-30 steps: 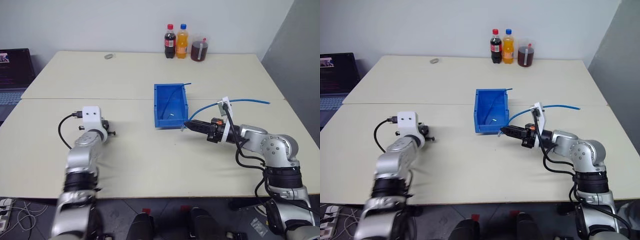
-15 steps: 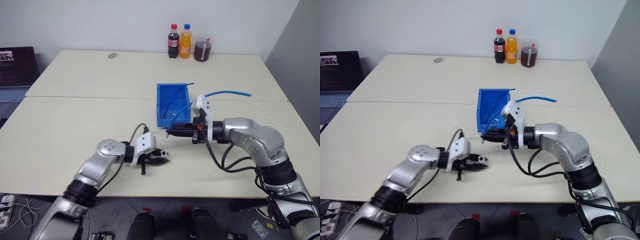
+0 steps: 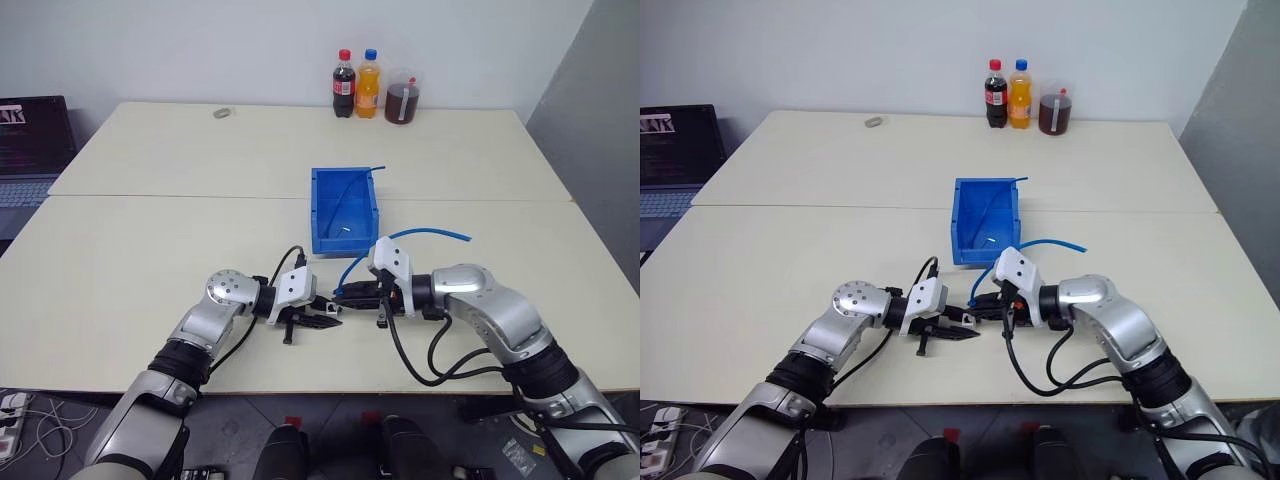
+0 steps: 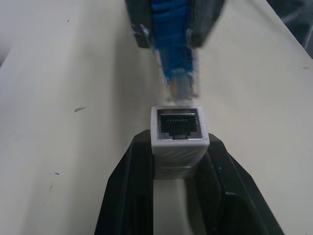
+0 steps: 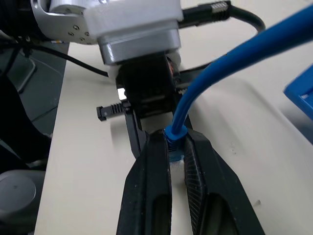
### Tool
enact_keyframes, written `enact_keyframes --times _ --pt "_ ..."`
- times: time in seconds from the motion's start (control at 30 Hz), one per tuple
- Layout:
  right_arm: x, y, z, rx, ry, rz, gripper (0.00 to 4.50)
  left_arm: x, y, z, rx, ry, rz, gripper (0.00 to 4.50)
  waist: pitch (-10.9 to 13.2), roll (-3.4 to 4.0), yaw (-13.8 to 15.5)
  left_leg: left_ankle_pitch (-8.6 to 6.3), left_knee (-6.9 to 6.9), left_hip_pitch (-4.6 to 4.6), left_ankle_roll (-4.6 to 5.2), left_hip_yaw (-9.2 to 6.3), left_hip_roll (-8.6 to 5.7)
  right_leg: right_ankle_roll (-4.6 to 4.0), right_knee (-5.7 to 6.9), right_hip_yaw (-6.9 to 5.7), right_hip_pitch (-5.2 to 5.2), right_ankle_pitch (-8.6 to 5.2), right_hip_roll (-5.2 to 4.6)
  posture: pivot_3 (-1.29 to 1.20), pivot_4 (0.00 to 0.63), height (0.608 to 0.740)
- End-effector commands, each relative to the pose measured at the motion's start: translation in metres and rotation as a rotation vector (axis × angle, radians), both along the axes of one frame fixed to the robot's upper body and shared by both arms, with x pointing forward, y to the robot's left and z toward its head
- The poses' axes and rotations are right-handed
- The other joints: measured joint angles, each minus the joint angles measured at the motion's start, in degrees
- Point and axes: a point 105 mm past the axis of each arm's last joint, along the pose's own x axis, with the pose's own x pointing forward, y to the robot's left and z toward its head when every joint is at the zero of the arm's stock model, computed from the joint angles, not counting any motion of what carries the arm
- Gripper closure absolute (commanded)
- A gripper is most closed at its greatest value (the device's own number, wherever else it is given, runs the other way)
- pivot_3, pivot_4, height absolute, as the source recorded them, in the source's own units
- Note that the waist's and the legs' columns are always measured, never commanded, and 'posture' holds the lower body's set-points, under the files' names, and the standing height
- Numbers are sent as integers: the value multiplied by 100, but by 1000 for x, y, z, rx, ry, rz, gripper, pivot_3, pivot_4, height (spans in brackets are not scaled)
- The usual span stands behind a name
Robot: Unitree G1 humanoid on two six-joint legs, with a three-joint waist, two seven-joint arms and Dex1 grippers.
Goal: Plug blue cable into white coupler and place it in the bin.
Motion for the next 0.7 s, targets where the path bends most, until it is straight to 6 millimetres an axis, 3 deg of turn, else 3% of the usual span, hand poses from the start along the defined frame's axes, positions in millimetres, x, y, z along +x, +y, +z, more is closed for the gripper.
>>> enact_keyframes --times 0.03,0.2,0.7 --pt "-3 5 12 30 -46 17 4369 1 7 -7 26 16 37 3711 0 0 2 0 1 -1 0 0 0 0 0 0 0 0 0 0 150 740" --pt "-3 6 13 25 -49 28 4369 -1 8 -8 23 22 42 3711 0 0 -2 0 2 1 0 -2 0 0 1 -1 1 1 0 0 150 740" --pt "10 3 -11 -45 -75 6 4369 0 8 -6 12 27 64 3711 -2 0 -6 0 1 7 0 0 0 0 3 1 2 1 2 0 150 740"
